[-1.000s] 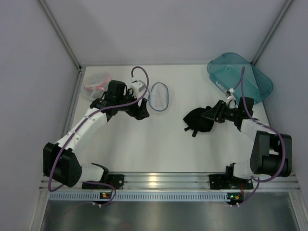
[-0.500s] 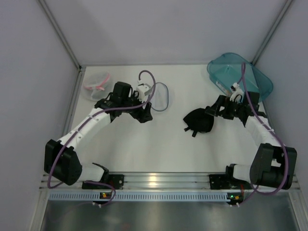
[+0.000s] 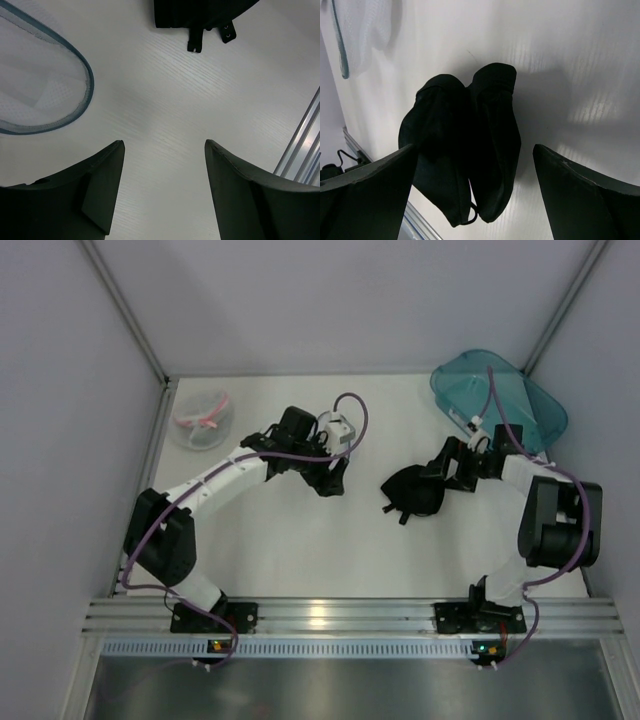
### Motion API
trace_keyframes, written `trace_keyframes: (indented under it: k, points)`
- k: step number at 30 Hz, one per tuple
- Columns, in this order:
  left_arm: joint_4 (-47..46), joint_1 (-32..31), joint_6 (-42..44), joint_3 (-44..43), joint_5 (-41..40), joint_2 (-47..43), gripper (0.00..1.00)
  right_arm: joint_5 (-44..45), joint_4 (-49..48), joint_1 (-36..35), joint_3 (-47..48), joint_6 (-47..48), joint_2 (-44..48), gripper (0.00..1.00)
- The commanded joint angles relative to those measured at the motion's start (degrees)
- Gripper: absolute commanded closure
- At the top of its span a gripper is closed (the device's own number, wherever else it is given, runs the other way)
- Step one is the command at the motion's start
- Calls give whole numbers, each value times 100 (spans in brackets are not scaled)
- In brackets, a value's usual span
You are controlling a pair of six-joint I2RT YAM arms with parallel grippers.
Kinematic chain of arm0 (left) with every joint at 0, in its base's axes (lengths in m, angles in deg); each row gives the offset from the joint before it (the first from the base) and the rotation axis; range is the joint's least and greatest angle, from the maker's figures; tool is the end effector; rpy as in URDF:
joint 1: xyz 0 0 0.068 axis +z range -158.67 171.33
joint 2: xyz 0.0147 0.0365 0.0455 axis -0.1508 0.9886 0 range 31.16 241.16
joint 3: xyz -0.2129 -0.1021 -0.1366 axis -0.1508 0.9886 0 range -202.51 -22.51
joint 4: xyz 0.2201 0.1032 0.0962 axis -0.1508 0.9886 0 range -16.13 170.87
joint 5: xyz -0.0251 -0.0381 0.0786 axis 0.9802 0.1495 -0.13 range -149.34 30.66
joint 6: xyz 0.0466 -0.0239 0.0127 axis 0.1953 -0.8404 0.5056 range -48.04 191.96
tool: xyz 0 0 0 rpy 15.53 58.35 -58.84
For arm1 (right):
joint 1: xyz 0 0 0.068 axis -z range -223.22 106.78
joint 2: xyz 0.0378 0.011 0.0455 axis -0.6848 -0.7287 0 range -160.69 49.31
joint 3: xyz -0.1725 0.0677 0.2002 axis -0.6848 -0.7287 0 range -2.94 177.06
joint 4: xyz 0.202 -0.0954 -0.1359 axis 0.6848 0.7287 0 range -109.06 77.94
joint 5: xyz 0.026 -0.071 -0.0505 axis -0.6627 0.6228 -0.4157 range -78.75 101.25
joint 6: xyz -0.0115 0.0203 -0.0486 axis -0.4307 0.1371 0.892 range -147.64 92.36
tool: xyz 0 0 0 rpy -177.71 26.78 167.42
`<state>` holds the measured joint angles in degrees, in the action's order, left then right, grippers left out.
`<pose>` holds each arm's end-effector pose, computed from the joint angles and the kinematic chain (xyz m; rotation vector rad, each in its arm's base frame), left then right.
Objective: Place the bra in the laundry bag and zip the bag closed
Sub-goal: Adjust the bra at the center of the board, then pick up the bra from the center of the board.
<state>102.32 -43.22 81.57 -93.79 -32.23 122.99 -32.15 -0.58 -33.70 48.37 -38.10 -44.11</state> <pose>0.2776 -0.2109 0.2679 1.1188 2.1741 -0.7699 0.3067 -0.0267 0.1702 0.1744 2.4761 0.9877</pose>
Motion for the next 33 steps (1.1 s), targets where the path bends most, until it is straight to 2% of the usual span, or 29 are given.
trace_keyframes:
  k: [1, 10, 18, 22, 27, 33]
  points:
    - [-182, -17, 42, -88, 31, -25, 29, -318, -459, -38, -7, -132, 27, 1]
    - [-243, -35, -11, 1001, 48, -806, 32, -450, -1100, -907, -534, -588, -114, 1]
    - [-681, -61, -406, 1398, 189, -1053, 38, -862, -1461, -1672, -622, -975, -237, 1]
    - [-928, -254, -600, 1311, 84, -642, 41, -1004, -1138, -1813, -482, -809, -299, 1]
    - [-1253, -588, -592, 950, -39, -114, 43, -741, -540, -1577, -228, -414, 25, 1]
    - [-1534, -878, -723, 529, -268, 747, 47, -380, -468, -1585, -148, -273, 97, 1]
